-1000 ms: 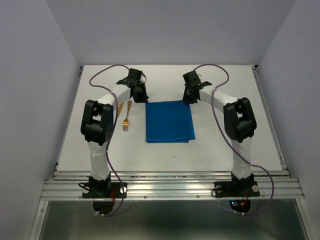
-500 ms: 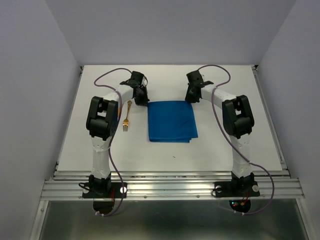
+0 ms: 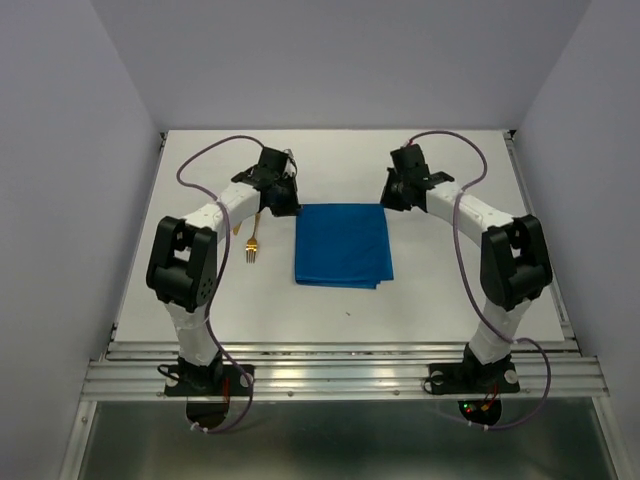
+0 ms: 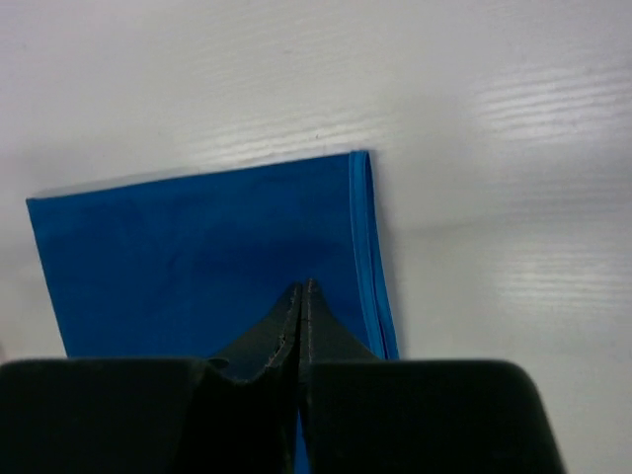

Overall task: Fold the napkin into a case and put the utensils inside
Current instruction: Smooth out the square-folded napkin at the center of the board, then move the square-folded napkin to the center of the board.

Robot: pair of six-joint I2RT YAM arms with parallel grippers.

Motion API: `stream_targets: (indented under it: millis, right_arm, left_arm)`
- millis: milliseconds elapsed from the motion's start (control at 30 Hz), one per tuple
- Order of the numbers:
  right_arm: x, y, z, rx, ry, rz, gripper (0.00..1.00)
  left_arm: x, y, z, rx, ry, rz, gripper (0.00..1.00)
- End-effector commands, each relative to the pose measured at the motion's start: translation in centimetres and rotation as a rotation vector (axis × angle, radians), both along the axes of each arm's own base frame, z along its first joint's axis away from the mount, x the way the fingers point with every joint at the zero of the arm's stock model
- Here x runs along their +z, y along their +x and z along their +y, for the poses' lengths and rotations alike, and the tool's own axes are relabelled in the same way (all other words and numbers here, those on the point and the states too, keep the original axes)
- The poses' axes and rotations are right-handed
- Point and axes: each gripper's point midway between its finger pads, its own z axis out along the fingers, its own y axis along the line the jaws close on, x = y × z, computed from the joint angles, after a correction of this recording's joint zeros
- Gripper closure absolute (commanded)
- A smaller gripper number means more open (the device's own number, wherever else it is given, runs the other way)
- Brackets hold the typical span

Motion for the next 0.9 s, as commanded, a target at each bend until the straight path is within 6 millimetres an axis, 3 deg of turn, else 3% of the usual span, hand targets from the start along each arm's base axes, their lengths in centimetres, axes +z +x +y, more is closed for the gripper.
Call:
stream_targets:
  millis: [0,33,100,133,167,233,267,333,367,567,867]
  right_arm:
    - [1.2,-3.5,1.1,0.027,0.044,-0.026,0.98]
    - [0.9,-4.5,1.3,0.035,0.046,-0.014,0.98]
    - [0.3,-6.5,2.2,0.061,0.051,0.011,0.97]
    - [-0.4,-8.2,2.5,0.073,0.056,0.038,0.97]
    - [-0.8,-8.8,2.4,0.073,0.064,0.050,0.97]
    - [-1.4,-10.2,2.9,0.085,0.096,0.081,0.97]
    - [-2.1,-11.2,2.9,0.092,0.098,0.098,0.97]
    - [-2.7,-11.9,2.7,0.086,0.101,0.116,0.97]
    - [-3.3,-12.3,2.5,0.082,0.096,0.130,0.97]
    - [-4.4,-12.9,2.3,0.085,0.071,0.155,0.98]
    - [-5.9,-13.3,2.3,0.075,0.049,0.189,0.98]
  left_arm:
    - [2.0,-2.9,-1.5,-0.018,-0.044,-0.041,1.00]
    - [2.5,-3.5,-1.7,-0.027,-0.053,-0.046,1.00]
    - [1.0,-5.6,-1.6,-0.039,-0.046,-0.006,1.00]
    - [1.5,-6.5,-2.0,-0.050,-0.065,-0.010,1.00]
    - [0.4,-7.9,-1.6,-0.051,-0.058,0.025,1.00]
    - [1.0,-9.4,-1.8,-0.073,-0.101,0.021,1.00]
    - [-0.1,-10.8,-1.4,-0.073,-0.100,0.050,1.00]
    - [-0.1,-11.8,-1.5,-0.096,-0.120,0.046,1.00]
    - [-1.0,-12.6,-1.1,-0.096,-0.111,0.068,1.00]
    - [-2.2,-14.5,-1.4,-0.118,-0.159,0.114,1.00]
    - [-4.6,-15.5,0.1,-0.077,-0.092,0.161,1.00]
